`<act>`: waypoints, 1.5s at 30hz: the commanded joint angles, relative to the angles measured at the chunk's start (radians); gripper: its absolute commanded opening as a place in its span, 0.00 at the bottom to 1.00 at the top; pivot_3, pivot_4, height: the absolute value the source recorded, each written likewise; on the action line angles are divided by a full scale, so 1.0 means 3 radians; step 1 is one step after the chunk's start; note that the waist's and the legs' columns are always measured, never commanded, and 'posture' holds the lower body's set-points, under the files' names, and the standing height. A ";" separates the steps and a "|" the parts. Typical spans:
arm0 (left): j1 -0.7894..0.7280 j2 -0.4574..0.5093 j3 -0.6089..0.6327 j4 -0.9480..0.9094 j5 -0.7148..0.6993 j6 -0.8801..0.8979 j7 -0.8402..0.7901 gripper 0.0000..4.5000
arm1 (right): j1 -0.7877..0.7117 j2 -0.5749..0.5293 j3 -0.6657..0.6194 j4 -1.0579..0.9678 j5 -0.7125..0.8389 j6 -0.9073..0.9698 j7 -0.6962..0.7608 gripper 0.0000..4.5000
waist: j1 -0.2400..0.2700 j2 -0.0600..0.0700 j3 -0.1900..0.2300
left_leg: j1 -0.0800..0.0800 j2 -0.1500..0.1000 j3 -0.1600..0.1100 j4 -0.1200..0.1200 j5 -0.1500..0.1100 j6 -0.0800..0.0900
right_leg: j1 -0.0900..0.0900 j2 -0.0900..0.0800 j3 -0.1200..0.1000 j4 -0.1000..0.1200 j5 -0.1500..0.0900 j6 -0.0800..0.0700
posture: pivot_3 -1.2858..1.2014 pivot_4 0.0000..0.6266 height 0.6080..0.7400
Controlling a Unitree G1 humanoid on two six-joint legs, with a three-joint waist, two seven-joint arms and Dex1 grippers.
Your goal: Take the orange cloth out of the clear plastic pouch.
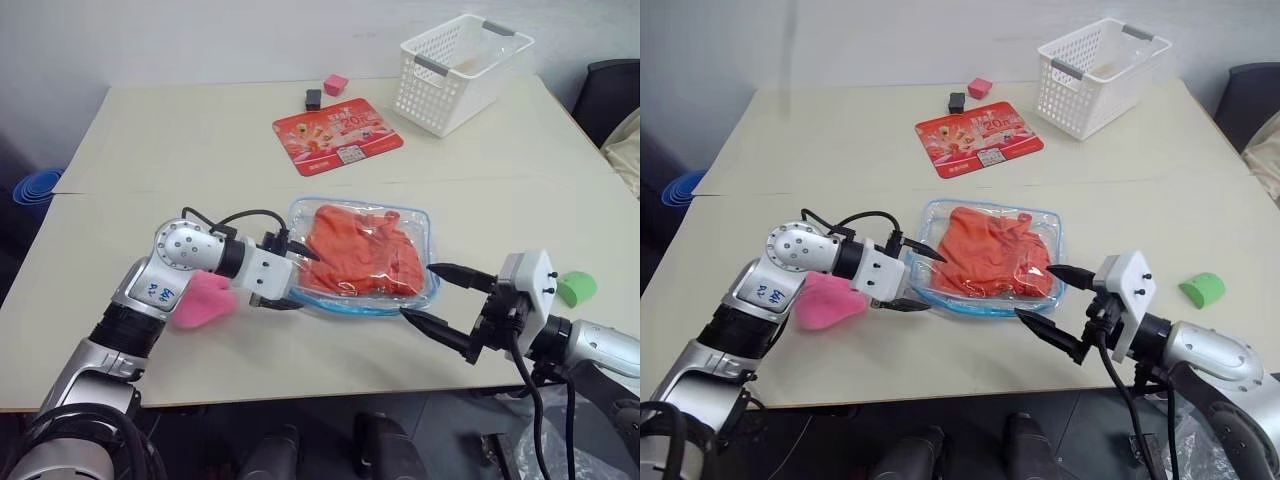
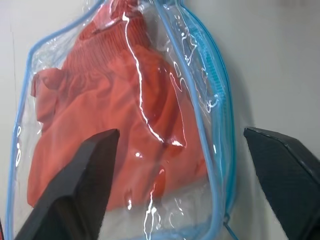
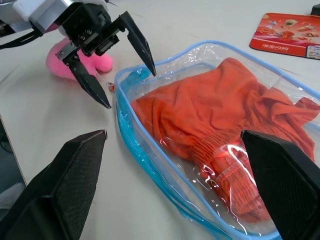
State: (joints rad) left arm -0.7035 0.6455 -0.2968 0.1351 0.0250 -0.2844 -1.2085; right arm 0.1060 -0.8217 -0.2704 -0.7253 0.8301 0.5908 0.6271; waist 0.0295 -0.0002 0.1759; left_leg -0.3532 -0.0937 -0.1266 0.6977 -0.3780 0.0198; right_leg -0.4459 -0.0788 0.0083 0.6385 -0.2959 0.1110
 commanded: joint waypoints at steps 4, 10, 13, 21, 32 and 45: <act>-0.0081 -0.0049 0.0082 -0.0044 -0.0066 0.0044 0.0072 0.44 | 0.0018 -0.0048 -0.0079 -0.0103 -0.0084 -0.0064 0.0173 1.00 | -0.0003 0.0000 0.0000 | 0.0001 0.0000 0.0000 0.0000 0.0000 0.0000 | 0.0000 0.0000 0.0000 0.0002 0.0000 0.0000 | 0.52 0.24 1.00; -0.0034 -0.0077 0.0134 -0.0111 -0.0135 0.0223 0.0121 0.01 | -0.0033 -0.0035 -0.0055 -0.0078 -0.0177 -0.0075 0.0233 1.00 | -0.0003 0.0000 0.0000 | 0.0001 0.0000 0.0000 0.0000 0.0000 0.0000 | 0.0000 0.0000 0.0000 0.0002 0.0000 0.0000 | 0.52 0.24 1.00; 0.0051 -0.0159 0.0245 -0.0313 -0.0425 0.0733 0.0169 0.01 | -0.0040 -0.0030 -0.0019 -0.0073 -0.0262 -0.0100 0.0268 1.00 | -0.0002 0.0000 0.0000 | 0.0001 0.0000 0.0000 0.0000 0.0000 0.0000 | 0.0000 0.0000 0.0000 0.0003 0.0000 0.0000 | 0.52 0.24 1.00; 0.0191 -0.0400 0.0585 -0.0811 -0.0938 0.1914 0.0637 0.00 | -0.0138 -0.0007 0.0295 -0.0106 -0.0623 -0.0270 0.0385 0.57 | -0.0012 0.0000 0.0000 | 0.0001 0.0001 -0.0001 0.0003 0.0000 0.0000 | -0.0001 0.0001 0.0001 0.0010 0.0000 0.0000 | 0.52 0.24 1.00; 0.0197 0.0229 0.0241 -0.0540 -0.0425 0.0682 -0.0030 0.25 | -0.0113 -0.0057 0.0192 -0.0027 -0.0604 -0.0241 0.0605 0.35 | 0.0021 0.0000 0.0000 | 0.0003 -0.0001 -0.0001 0.0002 0.0000 -0.0001 | 0.0002 -0.0001 0.0000 0.0003 0.0000 0.0000 | 0.52 0.24 1.00; -0.0091 0.0083 0.0120 0.0013 -0.0165 0.0008 -0.0063 0.73 | -0.0057 -0.0012 0.0236 -0.0045 -0.0829 -0.0301 0.0567 0.84 | 0.0035 0.0000 0.0000 | 0.0002 0.0001 0.0000 0.0001 0.0000 0.0000 | 0.0000 0.0001 0.0000 0.0001 0.0000 0.0000 | 0.52 0.24 1.00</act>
State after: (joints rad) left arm -0.7147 0.6668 -0.2576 0.1379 -0.0287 -0.2651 -1.2228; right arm 0.0876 -0.8294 -0.1856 -0.7093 0.5785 0.5207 0.7981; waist 0.0399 -0.0002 0.1759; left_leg -0.3527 -0.0935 -0.1264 0.6981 -0.3780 0.0196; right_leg -0.4458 -0.0785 0.0083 0.6388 -0.2958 0.1110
